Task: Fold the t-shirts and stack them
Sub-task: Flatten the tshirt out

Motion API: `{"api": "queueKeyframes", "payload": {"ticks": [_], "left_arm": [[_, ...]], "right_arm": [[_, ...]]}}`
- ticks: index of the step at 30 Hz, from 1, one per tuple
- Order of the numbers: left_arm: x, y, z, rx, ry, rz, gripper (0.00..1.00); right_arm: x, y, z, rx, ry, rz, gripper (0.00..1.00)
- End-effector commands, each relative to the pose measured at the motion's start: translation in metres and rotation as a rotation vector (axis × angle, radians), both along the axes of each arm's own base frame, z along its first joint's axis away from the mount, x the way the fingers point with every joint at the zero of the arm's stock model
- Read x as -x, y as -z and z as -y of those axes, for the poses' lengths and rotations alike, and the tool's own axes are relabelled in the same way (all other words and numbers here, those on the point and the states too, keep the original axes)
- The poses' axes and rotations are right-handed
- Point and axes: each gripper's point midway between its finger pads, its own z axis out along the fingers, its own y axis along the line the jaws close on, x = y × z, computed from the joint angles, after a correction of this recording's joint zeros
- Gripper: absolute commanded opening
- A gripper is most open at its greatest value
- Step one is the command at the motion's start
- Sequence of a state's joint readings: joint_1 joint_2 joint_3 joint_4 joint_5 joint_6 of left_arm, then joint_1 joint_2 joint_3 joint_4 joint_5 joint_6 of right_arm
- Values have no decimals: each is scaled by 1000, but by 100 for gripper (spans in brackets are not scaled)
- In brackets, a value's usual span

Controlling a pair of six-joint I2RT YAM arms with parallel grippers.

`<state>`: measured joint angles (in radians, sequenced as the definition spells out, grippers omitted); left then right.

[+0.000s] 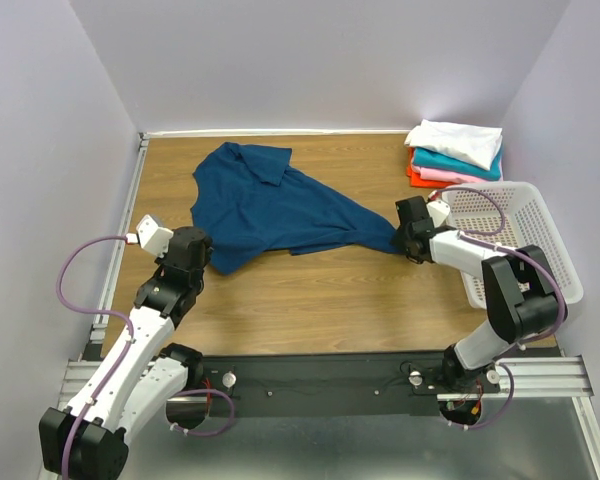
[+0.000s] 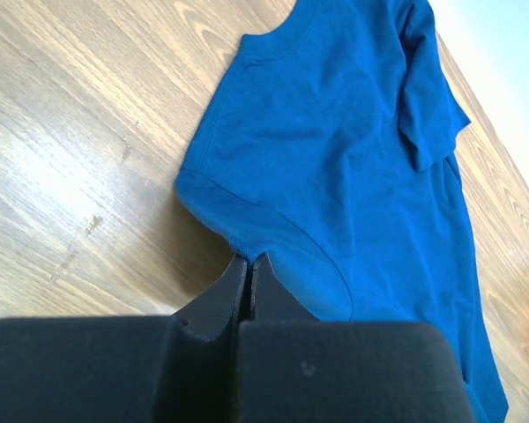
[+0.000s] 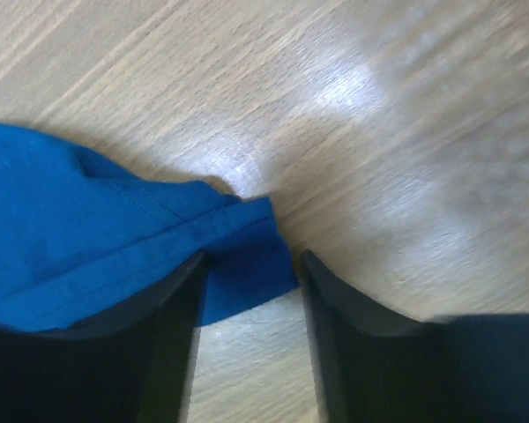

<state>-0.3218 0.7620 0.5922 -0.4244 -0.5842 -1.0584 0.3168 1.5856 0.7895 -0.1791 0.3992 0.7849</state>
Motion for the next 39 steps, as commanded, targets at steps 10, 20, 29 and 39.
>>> {"api": "queueKeyframes", "payload": {"ticks": [10, 20, 29, 39], "left_arm": [[-3, -12, -7, -18, -22, 46, 0], [2, -153, -17, 75, -73, 405, 0], [87, -353, -45, 29, -35, 870, 0], [212, -518, -34, -109, 221, 1326, 0]], "right_arm": [[-4, -13, -4, 0, -58, 16, 1], [-17, -159, -9, -9, -186, 389, 1], [41, -400, -14, -68, -365, 951, 1], [165, -548, 5, -88, -469, 1320, 1]]}}
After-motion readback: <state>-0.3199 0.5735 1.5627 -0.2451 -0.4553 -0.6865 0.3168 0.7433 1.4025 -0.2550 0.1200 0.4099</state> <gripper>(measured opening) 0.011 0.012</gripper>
